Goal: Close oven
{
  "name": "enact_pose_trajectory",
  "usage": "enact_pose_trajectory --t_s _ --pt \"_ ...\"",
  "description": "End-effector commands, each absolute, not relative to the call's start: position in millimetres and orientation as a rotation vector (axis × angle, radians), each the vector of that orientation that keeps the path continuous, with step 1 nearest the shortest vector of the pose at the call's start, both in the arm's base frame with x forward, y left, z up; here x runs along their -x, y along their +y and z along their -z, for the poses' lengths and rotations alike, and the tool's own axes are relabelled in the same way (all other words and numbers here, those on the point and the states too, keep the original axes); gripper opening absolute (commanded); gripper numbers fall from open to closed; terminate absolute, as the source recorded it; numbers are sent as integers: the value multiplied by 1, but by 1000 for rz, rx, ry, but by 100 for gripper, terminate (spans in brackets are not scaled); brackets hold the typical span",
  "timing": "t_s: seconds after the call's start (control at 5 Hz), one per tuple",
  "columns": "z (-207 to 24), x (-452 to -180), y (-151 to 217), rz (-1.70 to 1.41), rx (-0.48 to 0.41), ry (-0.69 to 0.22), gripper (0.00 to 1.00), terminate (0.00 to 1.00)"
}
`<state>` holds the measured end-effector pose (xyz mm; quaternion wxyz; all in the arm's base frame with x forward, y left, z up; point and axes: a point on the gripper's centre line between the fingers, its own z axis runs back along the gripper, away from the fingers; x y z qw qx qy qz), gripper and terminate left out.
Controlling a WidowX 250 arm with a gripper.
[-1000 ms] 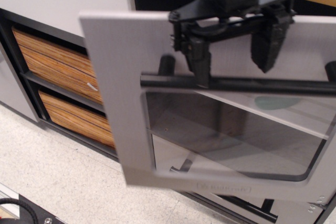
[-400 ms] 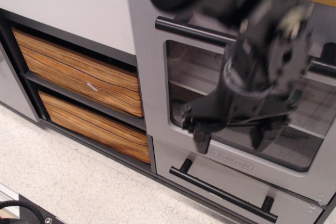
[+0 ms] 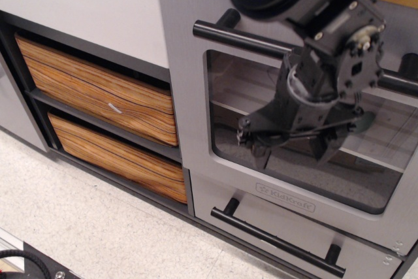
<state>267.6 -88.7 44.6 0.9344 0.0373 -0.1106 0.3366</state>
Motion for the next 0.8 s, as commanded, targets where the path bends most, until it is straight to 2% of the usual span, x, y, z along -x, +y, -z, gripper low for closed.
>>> enact_pose_trajectory --t_s 0.0,0.4,0.6 --pt "-62 -290 -78 -722 -45 -276 100 0" --pt "-66 -290 -77 -705 -53 -247 100 0" --pt "-66 -290 -77 -705 -53 -247 100 100"
